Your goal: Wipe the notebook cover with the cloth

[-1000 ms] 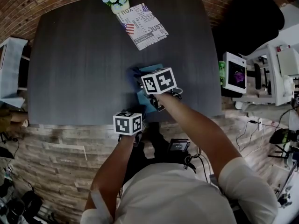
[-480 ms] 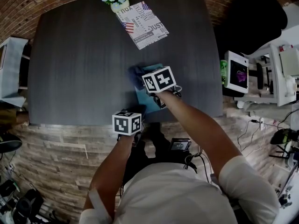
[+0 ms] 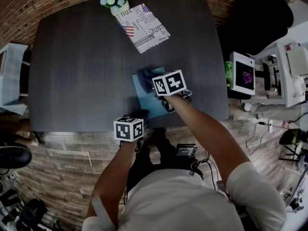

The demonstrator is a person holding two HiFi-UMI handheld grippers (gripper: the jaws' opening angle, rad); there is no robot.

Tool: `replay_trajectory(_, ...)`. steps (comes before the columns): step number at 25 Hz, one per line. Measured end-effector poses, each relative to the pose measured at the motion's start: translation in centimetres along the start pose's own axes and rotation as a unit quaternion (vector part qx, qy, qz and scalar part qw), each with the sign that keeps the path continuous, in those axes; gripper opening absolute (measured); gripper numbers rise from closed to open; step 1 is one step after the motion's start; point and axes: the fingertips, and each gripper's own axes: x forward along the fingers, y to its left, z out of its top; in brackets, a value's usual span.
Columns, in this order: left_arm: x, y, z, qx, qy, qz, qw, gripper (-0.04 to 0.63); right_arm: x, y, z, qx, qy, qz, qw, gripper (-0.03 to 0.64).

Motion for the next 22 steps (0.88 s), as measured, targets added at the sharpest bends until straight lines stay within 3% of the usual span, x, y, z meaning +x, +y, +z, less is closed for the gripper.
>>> replay_trajectory(5, 0.1, 0.0, 0.0, 0.004, 0.001, 0.005, 1.0, 0.01, -0.7, -1.3, -0.2, 0.028, -0.015, -0.003, 1.0, 0.086)
replay_trajectory(22, 0.2, -0.1, 0.1, 0.013, 0.0, 0.012, 0.9998, 0.011, -3.0, -4.8, -0.7, 0.008, 0.001, -0.047, 0.999, 0.086)
